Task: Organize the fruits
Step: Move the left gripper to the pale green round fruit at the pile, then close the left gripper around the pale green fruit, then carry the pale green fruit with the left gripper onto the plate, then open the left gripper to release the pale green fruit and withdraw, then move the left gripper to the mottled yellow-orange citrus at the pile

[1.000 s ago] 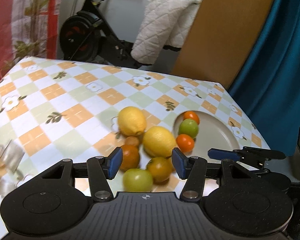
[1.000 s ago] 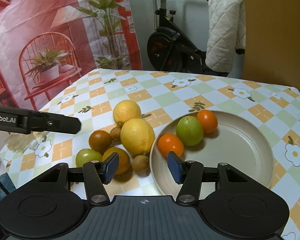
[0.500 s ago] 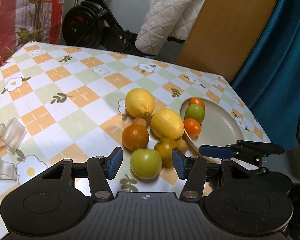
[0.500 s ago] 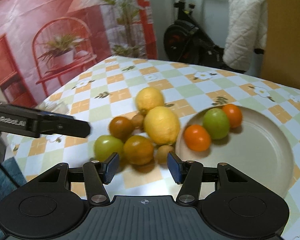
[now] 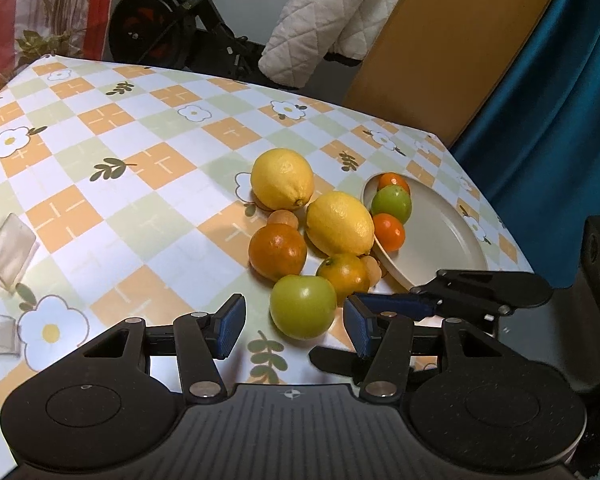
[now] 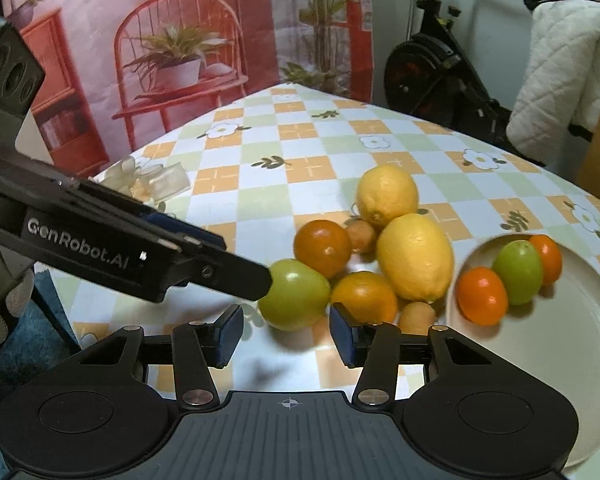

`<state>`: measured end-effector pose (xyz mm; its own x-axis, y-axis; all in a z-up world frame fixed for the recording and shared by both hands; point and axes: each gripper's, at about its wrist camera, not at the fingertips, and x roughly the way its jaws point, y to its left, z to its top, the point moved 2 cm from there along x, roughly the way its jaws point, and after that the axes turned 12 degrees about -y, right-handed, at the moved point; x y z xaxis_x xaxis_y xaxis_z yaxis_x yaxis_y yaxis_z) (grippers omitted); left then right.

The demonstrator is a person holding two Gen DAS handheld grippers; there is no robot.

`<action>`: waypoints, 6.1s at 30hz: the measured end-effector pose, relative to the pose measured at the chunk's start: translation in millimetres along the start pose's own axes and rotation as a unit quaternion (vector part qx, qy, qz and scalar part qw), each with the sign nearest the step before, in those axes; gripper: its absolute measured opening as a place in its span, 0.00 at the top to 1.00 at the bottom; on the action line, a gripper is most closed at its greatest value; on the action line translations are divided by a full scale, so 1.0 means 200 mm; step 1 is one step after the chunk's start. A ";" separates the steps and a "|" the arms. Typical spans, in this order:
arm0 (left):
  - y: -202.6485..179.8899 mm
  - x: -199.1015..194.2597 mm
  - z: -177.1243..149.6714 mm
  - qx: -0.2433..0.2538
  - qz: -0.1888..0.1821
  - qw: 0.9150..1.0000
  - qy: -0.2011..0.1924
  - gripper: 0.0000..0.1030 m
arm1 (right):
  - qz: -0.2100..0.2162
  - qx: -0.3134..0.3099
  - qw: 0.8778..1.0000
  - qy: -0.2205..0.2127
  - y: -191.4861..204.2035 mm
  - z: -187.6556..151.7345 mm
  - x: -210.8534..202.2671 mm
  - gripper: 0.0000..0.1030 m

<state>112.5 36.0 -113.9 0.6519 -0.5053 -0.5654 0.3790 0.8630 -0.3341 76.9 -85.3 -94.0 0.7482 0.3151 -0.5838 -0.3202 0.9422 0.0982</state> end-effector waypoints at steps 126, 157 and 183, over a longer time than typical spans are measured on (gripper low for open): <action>-0.61 0.55 0.10 0.106 -0.001 0.994 0.005 0.53 | -0.103 0.142 0.983 -0.060 -0.67 -0.17 -0.09 0.56; -0.15 -0.07 0.33 0.009 0.060 0.996 -0.068 0.52 | -0.112 0.120 0.981 -0.102 -0.53 -0.09 -0.31 0.51; -0.19 0.18 0.05 0.027 -0.004 0.999 0.022 0.53 | -0.046 0.005 0.998 -0.035 -0.18 -0.09 -0.08 0.62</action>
<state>127.8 -14.8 -115.0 0.6207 -0.5100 -0.5955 0.4189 0.8577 -0.2980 66.1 -125.3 -102.5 0.8134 0.2345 -0.5324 -0.2431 0.9684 0.0551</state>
